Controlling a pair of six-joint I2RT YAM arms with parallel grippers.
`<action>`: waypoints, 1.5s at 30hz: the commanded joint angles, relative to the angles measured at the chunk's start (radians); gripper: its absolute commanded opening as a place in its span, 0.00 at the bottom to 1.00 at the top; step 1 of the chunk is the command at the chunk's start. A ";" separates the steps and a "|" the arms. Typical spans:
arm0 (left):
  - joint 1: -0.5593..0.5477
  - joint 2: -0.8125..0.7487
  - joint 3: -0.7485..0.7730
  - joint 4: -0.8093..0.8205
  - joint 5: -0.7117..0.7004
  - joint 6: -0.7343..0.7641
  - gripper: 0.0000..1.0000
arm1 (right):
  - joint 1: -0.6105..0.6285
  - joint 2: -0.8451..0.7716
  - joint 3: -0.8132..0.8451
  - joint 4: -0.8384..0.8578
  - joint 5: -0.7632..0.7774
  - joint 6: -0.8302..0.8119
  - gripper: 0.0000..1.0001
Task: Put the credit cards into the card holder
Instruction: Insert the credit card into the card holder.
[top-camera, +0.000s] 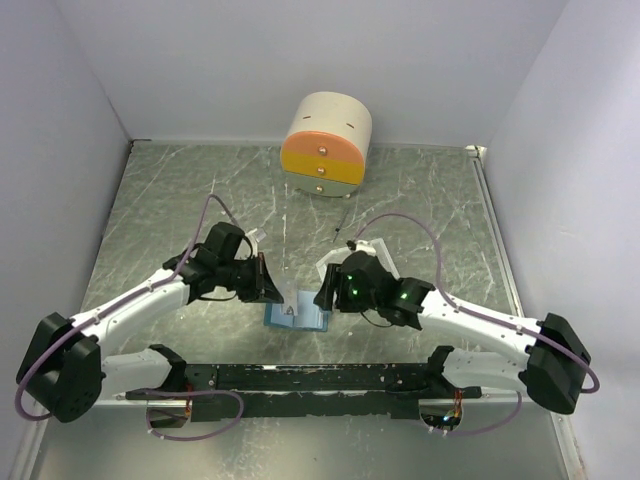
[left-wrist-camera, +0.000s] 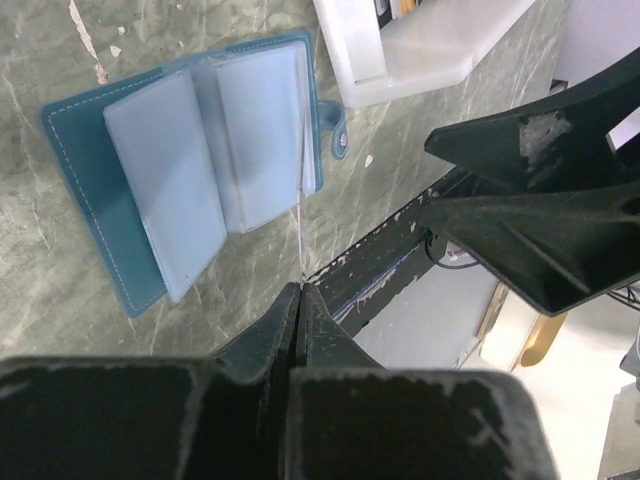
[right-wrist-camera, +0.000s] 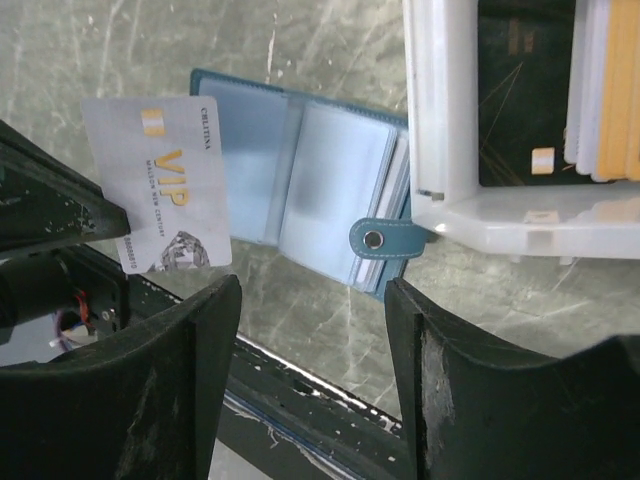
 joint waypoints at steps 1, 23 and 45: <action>0.030 0.047 -0.023 0.040 0.113 0.055 0.07 | 0.060 0.034 -0.004 -0.009 0.083 0.064 0.59; 0.043 0.244 -0.086 0.179 0.125 0.086 0.07 | 0.105 0.178 -0.066 0.113 0.193 0.098 0.47; 0.043 0.320 -0.054 0.170 0.046 0.126 0.07 | 0.105 0.249 -0.057 0.090 0.289 0.070 0.33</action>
